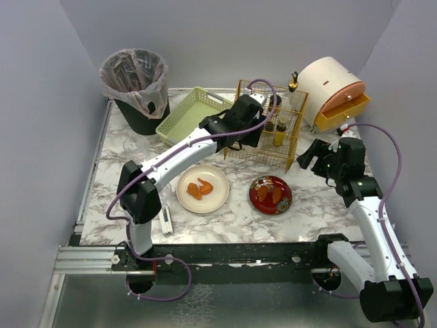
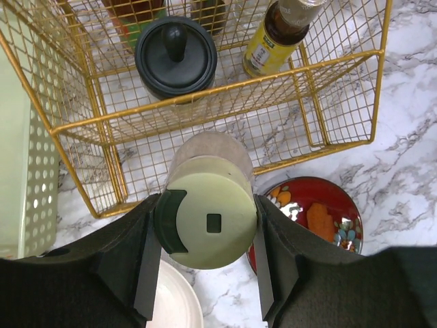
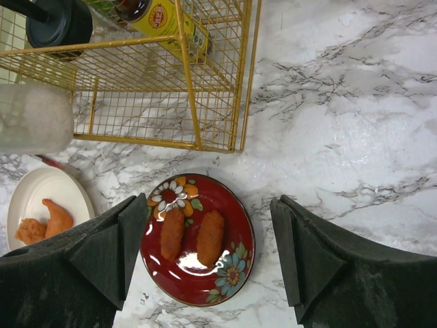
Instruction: Clear the kitchen counter
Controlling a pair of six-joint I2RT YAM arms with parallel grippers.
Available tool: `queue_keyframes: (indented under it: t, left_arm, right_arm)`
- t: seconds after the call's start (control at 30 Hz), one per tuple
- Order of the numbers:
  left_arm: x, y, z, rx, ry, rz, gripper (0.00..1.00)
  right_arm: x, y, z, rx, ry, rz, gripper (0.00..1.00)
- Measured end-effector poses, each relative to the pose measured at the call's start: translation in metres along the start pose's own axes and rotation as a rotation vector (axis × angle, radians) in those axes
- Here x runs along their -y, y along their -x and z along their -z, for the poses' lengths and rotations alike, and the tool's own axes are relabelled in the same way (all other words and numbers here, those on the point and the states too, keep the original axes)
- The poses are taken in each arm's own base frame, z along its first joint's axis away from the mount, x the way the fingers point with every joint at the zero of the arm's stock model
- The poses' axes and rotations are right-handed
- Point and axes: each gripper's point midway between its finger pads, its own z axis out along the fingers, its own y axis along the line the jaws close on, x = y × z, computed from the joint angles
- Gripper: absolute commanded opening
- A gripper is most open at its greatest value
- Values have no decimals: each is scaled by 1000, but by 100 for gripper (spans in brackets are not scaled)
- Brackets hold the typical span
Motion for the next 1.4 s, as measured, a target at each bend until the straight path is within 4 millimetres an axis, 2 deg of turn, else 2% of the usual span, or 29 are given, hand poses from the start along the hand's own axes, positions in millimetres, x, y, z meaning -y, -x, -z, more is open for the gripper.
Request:
queue_keyframes:
  t: [0.33,1.03,1.17,1.23,1.37,1.4]
  left_arm:
    - [-3,10,-28,15,41,-66,26]
    - [-18,-40,-83,-126,106,-136,26]
    - [-17,-40,-85,-121,105,-135,26]
    - [-17,-40,-87,-120,106,-136,33]
    - [-17,-40,-89,-114,104,-136,67]
    - [-17,-39,-89,-114,105,-135,72]
  right_arm:
    - [1,0,2,1,1,30,80]
    - [2,-3,3,-9,0,46,80]
    - [3,-4,3,-13,-1,46,80]
    - [3,-5,3,-13,-1,46,80]
    - [3,-5,3,-15,-1,46,80]
    - [3,-5,4,-16,0,46,81]
